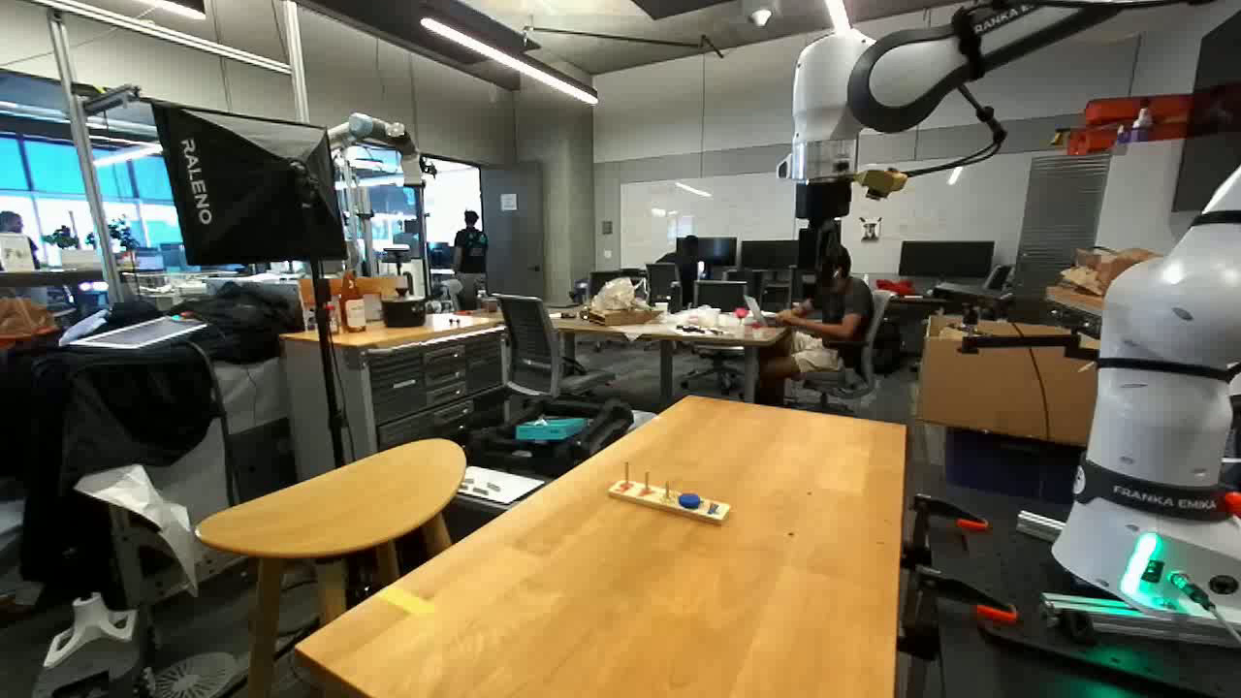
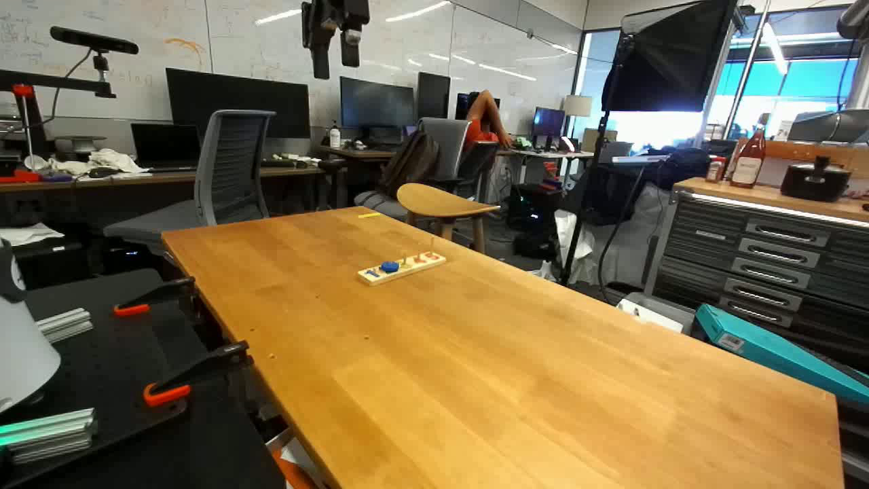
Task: Take the blue object from the wooden board and put it on the table
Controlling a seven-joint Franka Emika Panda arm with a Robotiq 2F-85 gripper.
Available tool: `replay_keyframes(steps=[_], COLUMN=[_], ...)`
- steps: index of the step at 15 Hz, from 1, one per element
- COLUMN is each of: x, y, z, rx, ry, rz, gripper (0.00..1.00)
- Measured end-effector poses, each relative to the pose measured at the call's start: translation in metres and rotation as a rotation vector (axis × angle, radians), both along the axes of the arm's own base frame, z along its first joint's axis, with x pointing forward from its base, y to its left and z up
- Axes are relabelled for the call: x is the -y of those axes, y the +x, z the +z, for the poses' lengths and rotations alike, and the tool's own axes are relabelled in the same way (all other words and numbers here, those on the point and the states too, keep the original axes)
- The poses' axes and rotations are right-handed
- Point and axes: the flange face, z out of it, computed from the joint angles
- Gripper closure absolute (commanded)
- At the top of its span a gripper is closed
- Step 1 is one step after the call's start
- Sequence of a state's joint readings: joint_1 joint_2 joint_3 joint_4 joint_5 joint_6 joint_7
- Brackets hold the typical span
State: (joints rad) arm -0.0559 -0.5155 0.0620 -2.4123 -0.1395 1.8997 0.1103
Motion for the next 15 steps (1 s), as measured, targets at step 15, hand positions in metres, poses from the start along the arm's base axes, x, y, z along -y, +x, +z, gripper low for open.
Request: replay_keyframes(steps=[15], x=[-0.05], y=[0.084], z=[-0.133], rx=[0.149], ry=[0.136], rz=[-0.031], gripper=[0.0])
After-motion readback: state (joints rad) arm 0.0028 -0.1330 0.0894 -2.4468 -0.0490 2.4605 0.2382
